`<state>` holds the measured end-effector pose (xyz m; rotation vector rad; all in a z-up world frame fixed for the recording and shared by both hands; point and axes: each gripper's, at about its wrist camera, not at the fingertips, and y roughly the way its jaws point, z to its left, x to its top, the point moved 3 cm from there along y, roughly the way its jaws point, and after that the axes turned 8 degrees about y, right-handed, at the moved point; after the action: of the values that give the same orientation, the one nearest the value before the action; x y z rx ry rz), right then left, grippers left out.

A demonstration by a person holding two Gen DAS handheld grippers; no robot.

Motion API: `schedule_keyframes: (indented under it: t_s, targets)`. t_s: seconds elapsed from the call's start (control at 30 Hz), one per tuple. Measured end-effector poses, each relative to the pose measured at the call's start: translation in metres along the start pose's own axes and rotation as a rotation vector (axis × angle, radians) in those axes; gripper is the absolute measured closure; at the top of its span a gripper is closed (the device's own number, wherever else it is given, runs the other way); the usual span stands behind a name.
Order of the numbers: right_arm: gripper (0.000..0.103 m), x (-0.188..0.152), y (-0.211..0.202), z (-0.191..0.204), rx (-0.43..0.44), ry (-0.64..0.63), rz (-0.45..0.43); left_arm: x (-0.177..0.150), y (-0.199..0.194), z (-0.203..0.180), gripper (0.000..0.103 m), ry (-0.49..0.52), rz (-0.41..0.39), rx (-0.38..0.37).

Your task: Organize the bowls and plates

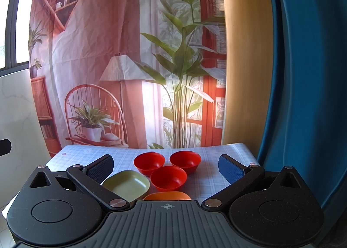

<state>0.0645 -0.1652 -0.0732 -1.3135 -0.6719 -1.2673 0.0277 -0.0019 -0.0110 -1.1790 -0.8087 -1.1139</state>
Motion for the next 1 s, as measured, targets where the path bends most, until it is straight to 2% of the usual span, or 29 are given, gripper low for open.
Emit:
schedule_keyframes:
  t_s: [1.0]
  targets:
    - [0.000, -0.0003, -0.0005, 0.0010, 0.000, 0.001, -0.001, 0.0009, -0.0007, 0.0000, 0.000, 0.006, 0.003, -0.006]
